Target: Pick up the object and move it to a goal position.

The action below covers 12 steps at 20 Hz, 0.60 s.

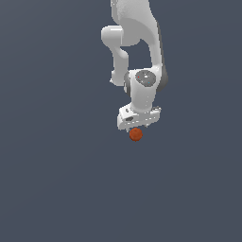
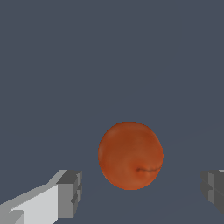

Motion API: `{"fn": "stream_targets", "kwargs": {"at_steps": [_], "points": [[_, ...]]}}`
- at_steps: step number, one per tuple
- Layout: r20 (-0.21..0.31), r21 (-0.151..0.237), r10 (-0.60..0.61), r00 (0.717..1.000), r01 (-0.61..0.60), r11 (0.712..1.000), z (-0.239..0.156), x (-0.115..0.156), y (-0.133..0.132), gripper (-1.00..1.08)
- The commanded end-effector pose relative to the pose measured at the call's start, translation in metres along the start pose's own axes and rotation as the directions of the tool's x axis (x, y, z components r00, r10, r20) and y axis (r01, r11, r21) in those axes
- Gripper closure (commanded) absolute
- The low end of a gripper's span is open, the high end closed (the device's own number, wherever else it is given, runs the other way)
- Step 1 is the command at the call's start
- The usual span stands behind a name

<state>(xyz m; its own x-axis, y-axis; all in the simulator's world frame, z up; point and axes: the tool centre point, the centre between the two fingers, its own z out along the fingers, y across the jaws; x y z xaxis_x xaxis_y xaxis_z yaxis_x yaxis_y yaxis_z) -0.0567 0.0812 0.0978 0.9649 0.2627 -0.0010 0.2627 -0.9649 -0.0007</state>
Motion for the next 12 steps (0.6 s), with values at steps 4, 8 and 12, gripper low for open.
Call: {"fn": "stream_targets", "kwargs": {"at_steps": [4, 8, 12], "points": [[0.000, 0.000, 0.000, 1.000, 0.000, 1.000, 0.003, 0.000, 0.000, -0.92], [0.000, 0.000, -0.001, 1.000, 0.001, 1.000, 0.017, -0.001, 0.000, -0.92], [-0.001, 0.000, -0.003, 1.000, 0.003, 1.000, 0.037, -0.002, -0.001, -0.92]]}}
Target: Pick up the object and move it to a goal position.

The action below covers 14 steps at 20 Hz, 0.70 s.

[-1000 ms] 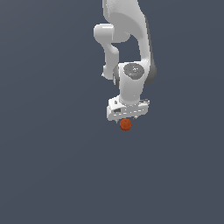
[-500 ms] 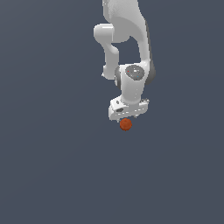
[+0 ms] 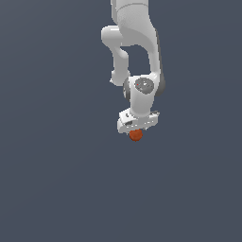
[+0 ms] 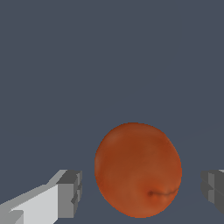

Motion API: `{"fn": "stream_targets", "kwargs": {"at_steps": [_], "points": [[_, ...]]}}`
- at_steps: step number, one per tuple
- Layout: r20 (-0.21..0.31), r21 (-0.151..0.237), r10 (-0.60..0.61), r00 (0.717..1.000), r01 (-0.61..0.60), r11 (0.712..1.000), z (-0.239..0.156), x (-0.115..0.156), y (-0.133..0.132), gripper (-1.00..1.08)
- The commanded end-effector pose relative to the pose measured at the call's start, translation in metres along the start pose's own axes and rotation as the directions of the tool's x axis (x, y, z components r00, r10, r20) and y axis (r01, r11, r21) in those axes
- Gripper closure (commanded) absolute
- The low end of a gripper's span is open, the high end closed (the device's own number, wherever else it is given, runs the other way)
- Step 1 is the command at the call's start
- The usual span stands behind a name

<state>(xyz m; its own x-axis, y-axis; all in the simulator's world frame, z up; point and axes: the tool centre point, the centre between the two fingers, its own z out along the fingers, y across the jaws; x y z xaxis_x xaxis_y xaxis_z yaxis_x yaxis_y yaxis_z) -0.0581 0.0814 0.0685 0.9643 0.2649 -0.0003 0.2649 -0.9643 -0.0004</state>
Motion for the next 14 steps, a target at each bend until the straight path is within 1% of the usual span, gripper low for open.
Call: {"fn": "stream_targets", "kwargs": {"at_steps": [1, 7, 8, 14], "points": [[0.000, 0.000, 0.000, 1.000, 0.000, 1.000, 0.011, -0.001, 0.000, -0.92], [0.000, 0.000, -0.001, 1.000, 0.001, 1.000, 0.022, 0.000, 0.000, -0.92], [0.000, 0.000, -0.001, 1.000, 0.001, 1.000, 0.022, 0.000, 0.000, 1.08], [0.000, 0.000, -0.001, 1.000, 0.001, 1.000, 0.022, 0.000, 0.000, 1.08]]}}
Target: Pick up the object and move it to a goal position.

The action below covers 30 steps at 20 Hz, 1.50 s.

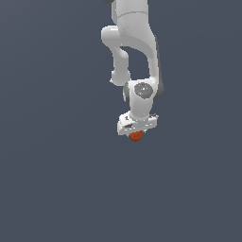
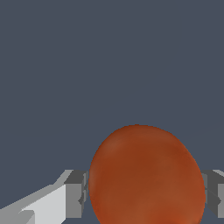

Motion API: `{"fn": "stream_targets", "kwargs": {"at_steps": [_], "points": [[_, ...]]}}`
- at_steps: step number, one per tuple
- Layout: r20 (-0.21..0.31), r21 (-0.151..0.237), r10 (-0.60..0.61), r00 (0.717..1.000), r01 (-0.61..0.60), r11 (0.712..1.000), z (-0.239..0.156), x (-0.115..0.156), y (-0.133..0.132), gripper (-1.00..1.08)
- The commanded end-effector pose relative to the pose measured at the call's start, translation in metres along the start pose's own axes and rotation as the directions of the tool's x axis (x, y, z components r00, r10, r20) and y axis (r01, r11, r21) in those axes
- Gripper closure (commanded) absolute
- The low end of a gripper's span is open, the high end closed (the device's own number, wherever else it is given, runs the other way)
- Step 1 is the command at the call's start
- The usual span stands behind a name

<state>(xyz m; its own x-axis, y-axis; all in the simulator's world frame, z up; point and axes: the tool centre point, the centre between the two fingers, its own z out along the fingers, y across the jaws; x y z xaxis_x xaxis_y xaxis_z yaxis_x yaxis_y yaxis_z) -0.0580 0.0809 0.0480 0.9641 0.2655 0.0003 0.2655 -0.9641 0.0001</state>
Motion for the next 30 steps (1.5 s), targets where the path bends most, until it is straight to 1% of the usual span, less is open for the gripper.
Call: {"fn": "stream_targets", "kwargs": {"at_steps": [1, 7, 10, 13, 19, 30], "points": [[0.000, 0.000, -0.001, 1.000, 0.001, 1.000, 0.001, 0.000, 0.000, 1.08], [0.000, 0.000, 0.000, 1.000, 0.000, 1.000, -0.002, 0.001, 0.003, 1.08], [0.000, 0.000, 0.000, 1.000, 0.000, 1.000, -0.007, 0.003, 0.012, 1.08], [0.000, 0.000, 0.000, 1.000, 0.000, 1.000, -0.017, 0.007, 0.027, 1.08], [0.000, 0.001, -0.001, 1.000, 0.001, 1.000, -0.045, 0.018, 0.072, 1.08], [-0.001, 0.002, -0.001, 1.000, 0.001, 1.000, -0.109, 0.045, 0.173, 1.08]]}}
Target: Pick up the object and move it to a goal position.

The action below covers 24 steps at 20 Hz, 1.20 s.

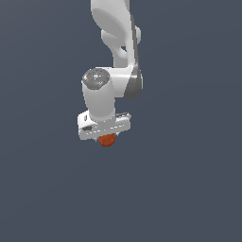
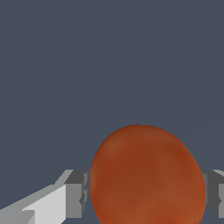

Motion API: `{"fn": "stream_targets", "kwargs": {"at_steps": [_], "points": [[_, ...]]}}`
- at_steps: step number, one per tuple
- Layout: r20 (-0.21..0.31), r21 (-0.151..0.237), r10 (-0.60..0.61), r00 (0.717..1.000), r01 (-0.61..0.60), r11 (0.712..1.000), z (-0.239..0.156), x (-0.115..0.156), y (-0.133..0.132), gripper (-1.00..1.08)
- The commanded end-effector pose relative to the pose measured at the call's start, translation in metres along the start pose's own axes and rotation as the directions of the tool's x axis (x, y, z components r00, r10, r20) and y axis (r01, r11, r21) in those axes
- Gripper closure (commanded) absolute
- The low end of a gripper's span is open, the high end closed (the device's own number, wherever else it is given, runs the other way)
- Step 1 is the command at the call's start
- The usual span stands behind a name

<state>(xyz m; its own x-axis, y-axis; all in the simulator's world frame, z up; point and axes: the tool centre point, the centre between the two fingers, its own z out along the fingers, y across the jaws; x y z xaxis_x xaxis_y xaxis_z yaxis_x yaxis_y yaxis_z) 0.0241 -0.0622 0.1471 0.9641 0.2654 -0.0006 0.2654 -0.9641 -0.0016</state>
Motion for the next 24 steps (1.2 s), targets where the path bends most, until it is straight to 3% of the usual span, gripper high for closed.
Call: {"fn": "stream_targets", "kwargs": {"at_steps": [1, 12, 24], "points": [[-0.001, 0.000, -0.001, 1.000, 0.001, 1.000, -0.015, 0.006, 0.022, 1.08], [-0.001, -0.001, -0.002, 1.000, 0.002, 1.000, -0.061, 0.028, 0.096, 1.08], [-0.001, -0.001, -0.001, 1.000, 0.001, 1.000, -0.095, 0.046, 0.151, 1.08]]}}
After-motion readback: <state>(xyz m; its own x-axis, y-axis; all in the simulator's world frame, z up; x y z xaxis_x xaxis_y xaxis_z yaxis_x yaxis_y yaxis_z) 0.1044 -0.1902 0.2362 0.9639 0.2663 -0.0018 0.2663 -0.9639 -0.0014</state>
